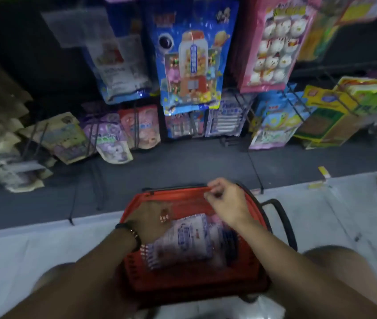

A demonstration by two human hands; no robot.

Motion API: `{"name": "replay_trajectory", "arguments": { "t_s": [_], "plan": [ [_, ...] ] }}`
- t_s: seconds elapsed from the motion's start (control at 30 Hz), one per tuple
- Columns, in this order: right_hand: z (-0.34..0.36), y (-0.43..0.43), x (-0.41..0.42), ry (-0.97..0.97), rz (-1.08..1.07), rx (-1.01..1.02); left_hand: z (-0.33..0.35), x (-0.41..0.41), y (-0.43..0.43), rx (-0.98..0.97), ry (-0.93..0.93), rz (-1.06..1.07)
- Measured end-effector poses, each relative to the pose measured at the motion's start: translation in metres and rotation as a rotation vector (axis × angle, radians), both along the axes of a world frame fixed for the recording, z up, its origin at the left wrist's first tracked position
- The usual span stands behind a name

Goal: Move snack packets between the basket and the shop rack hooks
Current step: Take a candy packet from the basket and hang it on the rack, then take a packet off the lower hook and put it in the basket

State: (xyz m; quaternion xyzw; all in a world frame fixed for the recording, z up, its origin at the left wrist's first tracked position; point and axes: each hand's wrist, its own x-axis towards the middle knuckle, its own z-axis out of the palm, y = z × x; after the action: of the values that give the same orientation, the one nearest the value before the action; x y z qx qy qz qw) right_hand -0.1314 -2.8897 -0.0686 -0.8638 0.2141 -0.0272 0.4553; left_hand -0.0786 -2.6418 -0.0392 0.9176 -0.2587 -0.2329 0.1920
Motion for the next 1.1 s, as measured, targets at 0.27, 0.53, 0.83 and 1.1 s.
{"name": "replay_trajectory", "arguments": {
  "t_s": [0.27, 0.53, 0.83, 1.1],
  "plan": [
    [-0.138, 0.037, -0.055, 0.686, -0.028, 0.122, -0.072, -0.040, 0.006, 0.072, 0.197, 0.110],
    [-0.175, 0.058, -0.067, 0.818, -0.001, 0.211, -0.082, -0.004, 0.012, 0.200, 0.300, 0.070],
    [-0.194, 0.069, -0.056, 0.860, -0.209, 0.153, -0.100, 0.003, 0.003, 0.257, 0.423, 0.010],
    [-0.205, 0.084, -0.043, 0.777, -0.288, 0.492, -0.105, -0.007, 0.013, 0.212, 0.448, 0.090]
  ]
}}
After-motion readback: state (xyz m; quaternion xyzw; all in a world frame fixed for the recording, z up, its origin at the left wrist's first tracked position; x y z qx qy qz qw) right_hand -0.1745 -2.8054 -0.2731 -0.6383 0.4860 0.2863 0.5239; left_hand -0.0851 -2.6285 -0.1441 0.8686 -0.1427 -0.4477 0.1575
